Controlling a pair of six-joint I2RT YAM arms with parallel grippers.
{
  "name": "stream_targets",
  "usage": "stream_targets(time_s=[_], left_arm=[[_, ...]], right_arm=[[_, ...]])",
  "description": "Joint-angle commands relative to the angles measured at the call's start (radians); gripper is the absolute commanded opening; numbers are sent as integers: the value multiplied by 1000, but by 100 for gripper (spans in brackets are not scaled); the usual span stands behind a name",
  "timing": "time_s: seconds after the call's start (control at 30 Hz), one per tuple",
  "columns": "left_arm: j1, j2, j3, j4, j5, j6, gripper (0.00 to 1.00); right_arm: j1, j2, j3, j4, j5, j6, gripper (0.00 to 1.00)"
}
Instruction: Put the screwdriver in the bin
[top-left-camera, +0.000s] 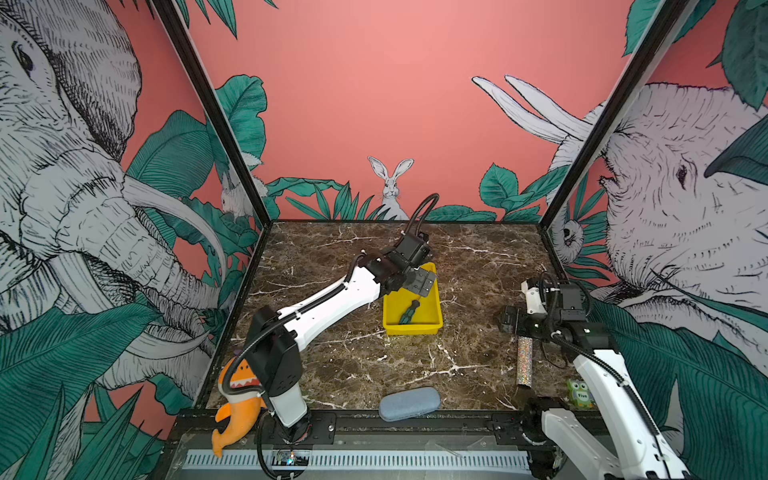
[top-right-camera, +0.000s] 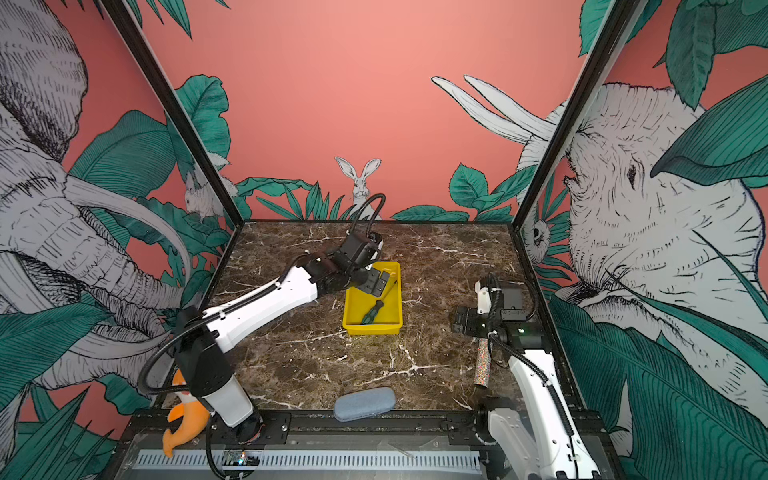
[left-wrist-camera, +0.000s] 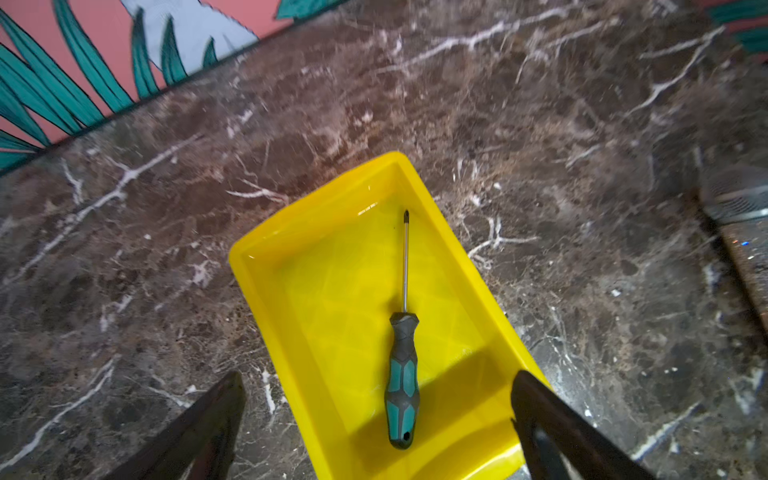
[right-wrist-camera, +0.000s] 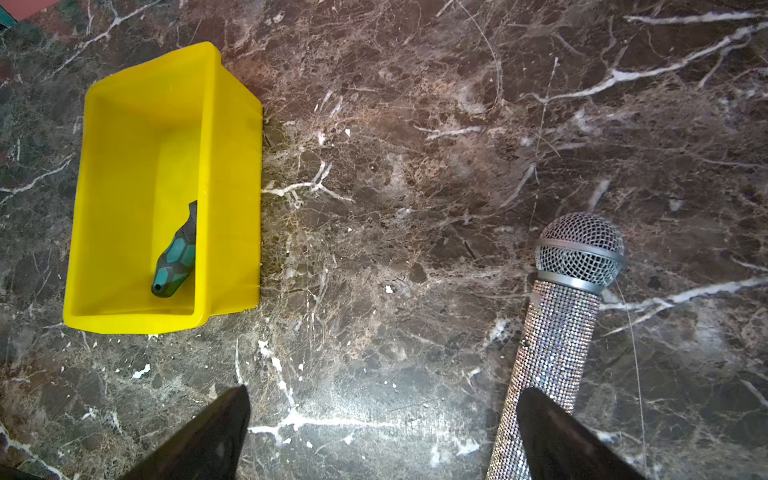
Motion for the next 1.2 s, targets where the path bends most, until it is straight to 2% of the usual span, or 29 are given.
stream_targets(time_s=[0.0, 0.27, 0.43, 0.7, 0.83, 1.03, 1.17], left_arm=[[27, -94, -59, -18, -27, 22, 100], [142, -316, -278, 82, 88, 49, 100], [174, -419, -346, 69, 16, 99, 100], [199, -590, -481, 111, -96, 99, 100], [231, -641, -534, 113, -129, 80, 100], [244, -713, -652, 195, -251, 38, 100], [269, -721, -667, 210, -275, 76, 100]], right_arm=[[6, 0, -8, 0, 0, 7, 99], [17, 7, -9, 2, -12, 7, 100], [26, 14, -9, 1, -12, 8, 99], [29, 13, -8, 4, -31, 5, 100], [29, 5, -8, 8, -28, 7, 100], [25, 77, 27, 5, -40, -1, 100], [19, 102, 52, 28, -46, -10, 99]])
